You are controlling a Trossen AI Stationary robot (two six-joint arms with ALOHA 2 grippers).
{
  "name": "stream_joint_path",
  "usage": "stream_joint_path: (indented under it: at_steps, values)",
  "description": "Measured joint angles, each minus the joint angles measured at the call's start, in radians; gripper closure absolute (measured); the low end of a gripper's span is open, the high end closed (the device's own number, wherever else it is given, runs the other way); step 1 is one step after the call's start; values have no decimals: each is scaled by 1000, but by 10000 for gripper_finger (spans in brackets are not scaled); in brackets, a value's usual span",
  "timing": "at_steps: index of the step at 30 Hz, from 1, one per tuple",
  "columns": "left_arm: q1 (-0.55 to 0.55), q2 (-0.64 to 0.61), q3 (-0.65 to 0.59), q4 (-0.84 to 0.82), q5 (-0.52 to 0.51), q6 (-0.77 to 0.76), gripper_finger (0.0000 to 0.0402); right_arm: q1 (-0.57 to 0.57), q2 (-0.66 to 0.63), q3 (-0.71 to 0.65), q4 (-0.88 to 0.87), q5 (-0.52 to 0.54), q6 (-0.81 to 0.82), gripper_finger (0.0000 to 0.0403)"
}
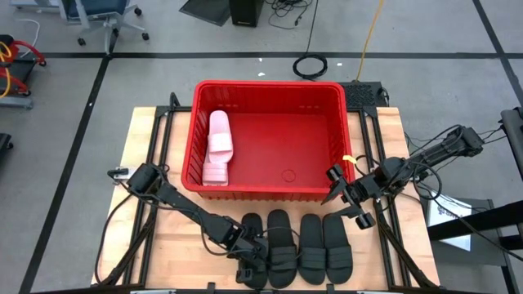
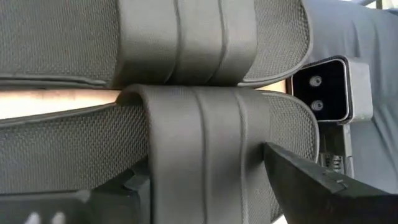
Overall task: Pick and place slides into bin
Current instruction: Put the black slide into the red bin
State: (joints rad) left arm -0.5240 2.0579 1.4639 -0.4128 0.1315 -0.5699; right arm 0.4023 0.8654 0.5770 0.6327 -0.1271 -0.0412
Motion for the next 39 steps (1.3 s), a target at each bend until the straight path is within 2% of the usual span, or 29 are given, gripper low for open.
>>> stream_joint_path:
  at_steps: [9, 15, 26, 32, 39]
  values:
    - [2, -2, 0, -1, 0, 24, 286, 0, 0, 0, 0, 0, -1, 252]
    - [4, -2, 0, 0, 5, 57, 336, 0, 0, 0, 0, 0, -1, 252]
    - [6, -2, 0, 0, 8, 97, 371, -1, 0, 0, 0, 0, -1, 252]
    - [5, -2, 0, 0, 8, 176, 396, -1, 0, 0, 0, 0, -1, 252]
    - [-2, -10, 0, -5, 18, 177, 388, -1, 0, 0, 0, 0, -5, 252]
